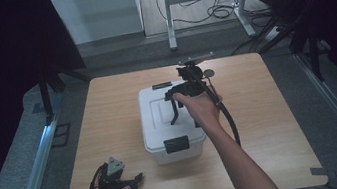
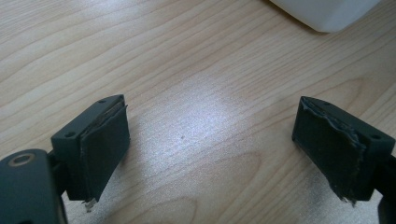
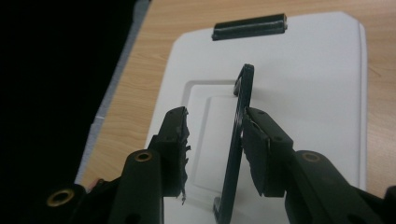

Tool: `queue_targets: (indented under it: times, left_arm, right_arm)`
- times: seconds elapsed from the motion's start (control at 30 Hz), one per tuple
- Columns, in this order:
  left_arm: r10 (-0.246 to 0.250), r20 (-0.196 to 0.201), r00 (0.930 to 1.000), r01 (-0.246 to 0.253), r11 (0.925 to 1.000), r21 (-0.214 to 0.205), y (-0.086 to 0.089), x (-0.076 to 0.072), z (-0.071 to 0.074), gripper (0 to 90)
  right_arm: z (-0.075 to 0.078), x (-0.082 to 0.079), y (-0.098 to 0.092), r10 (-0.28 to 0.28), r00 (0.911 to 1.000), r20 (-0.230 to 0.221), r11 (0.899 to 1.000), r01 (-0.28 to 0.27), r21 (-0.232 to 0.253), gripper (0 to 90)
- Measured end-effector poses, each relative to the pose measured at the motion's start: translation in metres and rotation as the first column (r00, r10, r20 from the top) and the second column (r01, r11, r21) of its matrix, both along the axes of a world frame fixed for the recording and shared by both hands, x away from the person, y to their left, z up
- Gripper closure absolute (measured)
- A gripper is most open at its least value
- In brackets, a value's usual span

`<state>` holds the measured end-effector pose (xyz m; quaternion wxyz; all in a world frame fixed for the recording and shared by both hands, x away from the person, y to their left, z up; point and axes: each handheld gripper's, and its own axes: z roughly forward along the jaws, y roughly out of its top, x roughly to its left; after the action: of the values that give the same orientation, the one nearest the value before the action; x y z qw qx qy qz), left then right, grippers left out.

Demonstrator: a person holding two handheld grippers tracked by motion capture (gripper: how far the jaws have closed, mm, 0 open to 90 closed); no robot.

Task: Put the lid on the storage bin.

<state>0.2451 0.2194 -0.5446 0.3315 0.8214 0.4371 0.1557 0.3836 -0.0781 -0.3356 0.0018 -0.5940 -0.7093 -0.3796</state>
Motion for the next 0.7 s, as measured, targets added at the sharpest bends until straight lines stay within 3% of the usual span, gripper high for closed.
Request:
queue_targets:
  times: [0.17, 0.2, 0.3, 0.4, 0.7]
  left_arm:
    - [0.001, 0.002, 1.0000, -0.001, 1.0000, -0.001, 0.000, 0.000, 0.000, 10.9]
    - [0.001, 0.002, 1.0000, -0.001, 1.0000, -0.001, 0.000, 0.000, 0.000, 10.9]
    - [0.001, 0.002, 1.0000, -0.001, 1.0000, 0.000, 0.000, 0.000, 0.000, 10.9]
    - [0.002, 0.004, 1.0000, -0.002, 1.0000, -0.001, 0.000, 0.000, 0.000, 10.9]
    - [0.001, 0.002, 1.0000, -0.001, 1.0000, 0.000, 0.000, 0.000, 0.000, 10.9]
  right_arm:
    - [-0.007, -0.009, -0.028, 0.007, 0.9965, 0.083, 0.999, -0.010, 0.033, 58.7]
    - [-0.010, -0.010, -0.035, 0.014, 0.9928, 0.119, 0.999, -0.019, 0.044, 58.7]
    - [-0.020, -0.013, -0.056, -0.001, 0.9868, 0.162, 0.997, -0.012, 0.078, 58.6]
    - [-0.030, -0.016, -0.074, -0.016, 0.9841, 0.177, 0.998, 0.005, 0.063, 58.5]
    - [-0.070, -0.022, -0.128, -0.101, 0.9838, 0.148, 0.994, 0.092, 0.065, 58.3]
